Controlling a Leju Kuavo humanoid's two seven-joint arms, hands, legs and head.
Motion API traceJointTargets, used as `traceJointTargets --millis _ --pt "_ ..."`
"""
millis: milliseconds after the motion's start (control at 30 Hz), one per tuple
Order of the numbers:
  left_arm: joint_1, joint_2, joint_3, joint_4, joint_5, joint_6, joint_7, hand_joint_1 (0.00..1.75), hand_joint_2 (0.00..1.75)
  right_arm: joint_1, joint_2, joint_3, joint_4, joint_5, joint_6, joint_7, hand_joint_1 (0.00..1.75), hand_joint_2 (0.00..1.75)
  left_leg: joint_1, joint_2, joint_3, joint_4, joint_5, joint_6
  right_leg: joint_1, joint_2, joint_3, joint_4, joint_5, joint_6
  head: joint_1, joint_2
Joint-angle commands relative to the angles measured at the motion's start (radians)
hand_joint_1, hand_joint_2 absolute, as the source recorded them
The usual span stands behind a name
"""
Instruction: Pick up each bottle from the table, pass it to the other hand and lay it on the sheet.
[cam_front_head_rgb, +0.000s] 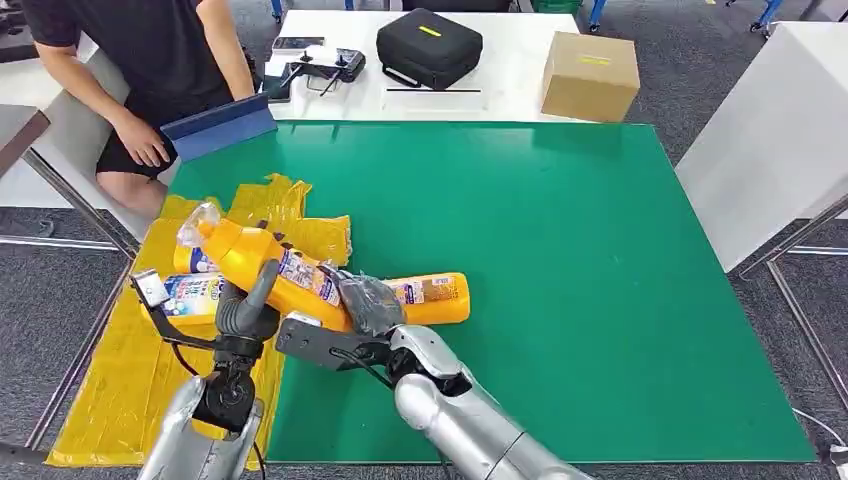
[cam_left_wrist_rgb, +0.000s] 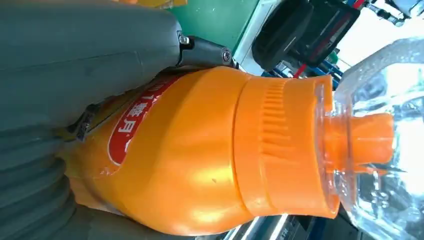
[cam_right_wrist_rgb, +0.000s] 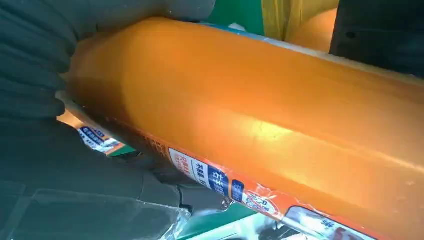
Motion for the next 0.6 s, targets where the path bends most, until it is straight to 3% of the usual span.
traceJointTargets --millis 33,67,100,300,600 --pt "-0.092 0.019 -0.026 0.024 -0.004 -0.008 0.01 1.75 1.75 -0.028 0.008 0.073 0.051 -0.015 0.022 -0.014 1.75 1.75 0.001 -0.001 0.001 0.0 0.0 -0.003 0.001 -0.002 0.002 0.0 -0.001 -0.002 0.0 0.0" --pt "-0.1 0.019 -0.023 0.028 -0.003 -0.006 0.009 1.75 1.75 -0.032 0.005 0.067 0.035 -0.015 0.001 -0.03 0.0 1.75 0.002 -0.002 0.003 0.001 -0.001 -0.004 0.001 -0.002 0.004 0.0 -0.002 -0.003 0.0 0.0" --pt "-0.101 0.019 -0.017 0.028 -0.002 -0.002 0.007 1.75 1.75 -0.041 0.003 0.044 0.017 -0.027 -0.008 -0.021 0.0 0.0 0.001 -0.002 0.001 0.001 0.0 -0.003 0.001 -0.002 0.002 0.0 -0.001 -0.002 0.0 0.0" --pt "-0.088 0.018 -0.007 0.027 0.0 -0.001 0.002 1.75 1.75 -0.033 -0.043 -0.022 -0.121 -0.06 -0.009 -0.026 0.0 0.0 0.001 -0.002 0.002 0.001 0.0 -0.004 0.001 -0.002 0.003 0.0 -0.001 -0.002 0.001 0.0" --pt "-0.104 0.013 -0.009 0.059 0.001 -0.012 -0.001 1.75 1.75 -0.027 -0.055 -0.041 -0.135 -0.057 -0.013 -0.021 0.0 0.0 0.001 -0.003 0.003 0.0 0.0 -0.004 0.001 -0.003 0.004 -0.001 -0.001 -0.002 0.0 0.0"
